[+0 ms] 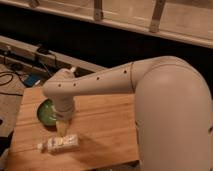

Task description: Place the bottle in the ceramic bowl

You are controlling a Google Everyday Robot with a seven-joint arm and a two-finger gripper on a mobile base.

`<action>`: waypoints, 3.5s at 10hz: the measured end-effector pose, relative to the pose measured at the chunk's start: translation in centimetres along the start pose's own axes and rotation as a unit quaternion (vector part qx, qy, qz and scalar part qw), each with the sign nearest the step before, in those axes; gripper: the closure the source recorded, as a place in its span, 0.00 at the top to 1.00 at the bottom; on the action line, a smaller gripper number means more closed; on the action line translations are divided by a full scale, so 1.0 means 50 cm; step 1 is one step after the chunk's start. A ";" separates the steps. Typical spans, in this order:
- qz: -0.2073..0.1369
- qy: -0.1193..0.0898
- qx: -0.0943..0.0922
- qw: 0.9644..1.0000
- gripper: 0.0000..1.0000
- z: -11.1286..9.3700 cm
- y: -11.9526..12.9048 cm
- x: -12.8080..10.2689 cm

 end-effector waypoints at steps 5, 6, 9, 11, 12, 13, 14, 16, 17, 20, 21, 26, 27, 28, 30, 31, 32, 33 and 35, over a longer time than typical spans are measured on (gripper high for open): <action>-0.036 0.009 -0.040 0.999 0.65 0.052 -0.006 -0.072; -0.038 0.012 -0.044 0.998 0.65 0.066 -0.006 -0.079; -0.037 0.003 -0.042 0.998 0.65 0.092 0.014 -0.049; -0.037 -0.010 -0.028 0.999 0.65 0.098 0.037 -0.002; -0.042 -0.017 -0.022 0.999 0.65 0.101 0.047 0.005; -0.050 -0.028 -0.013 0.998 0.65 0.107 0.058 0.009; -0.058 -0.042 -0.007 0.997 0.65 0.114 0.066 0.008; -0.069 -0.067 0.002 0.995 0.65 0.134 0.074 0.007; -0.072 -0.075 0.003 0.995 0.65 0.142 0.077 0.004; -0.081 -0.091 0.004 0.993 0.65 0.159 0.074 -0.009; -0.088 -0.094 -0.001 0.992 0.65 0.172 0.073 -0.020; -0.110 -0.093 -0.040 0.989 0.65 0.243 0.073 -0.072; -0.109 -0.091 -0.050 0.989 0.63 0.255 0.074 -0.071; -0.112 -0.092 -0.050 0.988 0.55 0.261 0.077 -0.068; -0.114 -0.095 -0.044 0.988 0.37 0.256 0.079 -0.063; -0.113 -0.098 -0.042 0.988 0.23 0.255 0.080 -0.061; -0.114 -0.101 -0.040 0.988 0.14 0.252 0.082 -0.061; -0.114 -0.102 -0.037 0.988 0.07 0.249 0.081 -0.058; -0.105 -0.105 -0.022 0.989 0.00 0.224 0.068 -0.045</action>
